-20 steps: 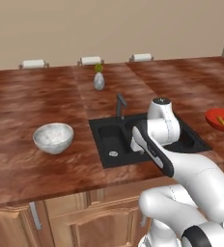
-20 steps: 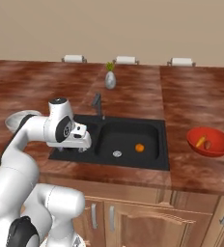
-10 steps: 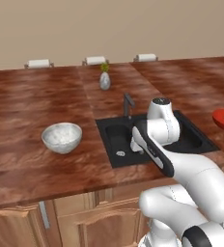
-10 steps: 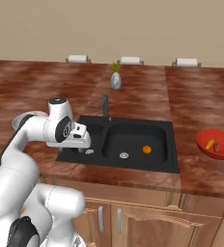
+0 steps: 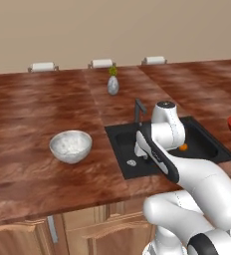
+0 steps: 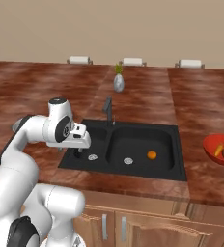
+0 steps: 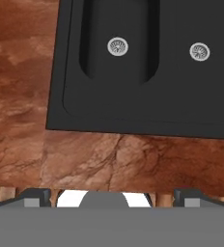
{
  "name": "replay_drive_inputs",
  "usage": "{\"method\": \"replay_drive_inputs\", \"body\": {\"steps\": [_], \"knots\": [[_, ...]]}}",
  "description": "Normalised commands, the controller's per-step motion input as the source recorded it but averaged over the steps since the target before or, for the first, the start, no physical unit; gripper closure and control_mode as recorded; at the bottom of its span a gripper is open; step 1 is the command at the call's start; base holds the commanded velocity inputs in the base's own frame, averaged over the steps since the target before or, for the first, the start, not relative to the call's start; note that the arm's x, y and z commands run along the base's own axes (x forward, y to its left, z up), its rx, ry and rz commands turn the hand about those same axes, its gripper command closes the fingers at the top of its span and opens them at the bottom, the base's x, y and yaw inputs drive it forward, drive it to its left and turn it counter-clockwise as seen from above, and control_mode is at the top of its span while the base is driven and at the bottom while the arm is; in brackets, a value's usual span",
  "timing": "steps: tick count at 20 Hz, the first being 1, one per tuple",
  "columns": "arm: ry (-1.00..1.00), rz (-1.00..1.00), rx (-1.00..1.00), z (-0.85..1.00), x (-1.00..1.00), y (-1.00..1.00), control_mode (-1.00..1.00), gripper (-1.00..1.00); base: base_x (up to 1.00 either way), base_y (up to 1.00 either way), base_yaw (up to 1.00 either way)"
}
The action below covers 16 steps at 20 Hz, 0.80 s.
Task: Pick the carrots from the cabinet and place them in one bowl. Pick the tangerine from the sink and place it in the other bowl.
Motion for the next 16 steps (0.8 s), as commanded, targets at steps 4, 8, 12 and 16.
{"method": "replay_drive_inputs", "body": {"steps": [4,8,12,16], "knots": [[0.00,0.00,0.00,0.00,0.00,0.00,1.00,-1.00,0.36,0.21,0.00],[0.00,0.00,0.00,0.00,0.00,0.00,1.00,-1.00,0.41,0.20,0.00],[0.00,0.00,0.00,0.00,0.00,0.00,1.00,-1.00,0.34,0.19,0.01],[0.00,0.00,0.00,0.00,0.00,0.00,1.00,-1.00,0.37,0.21,0.01]]}}
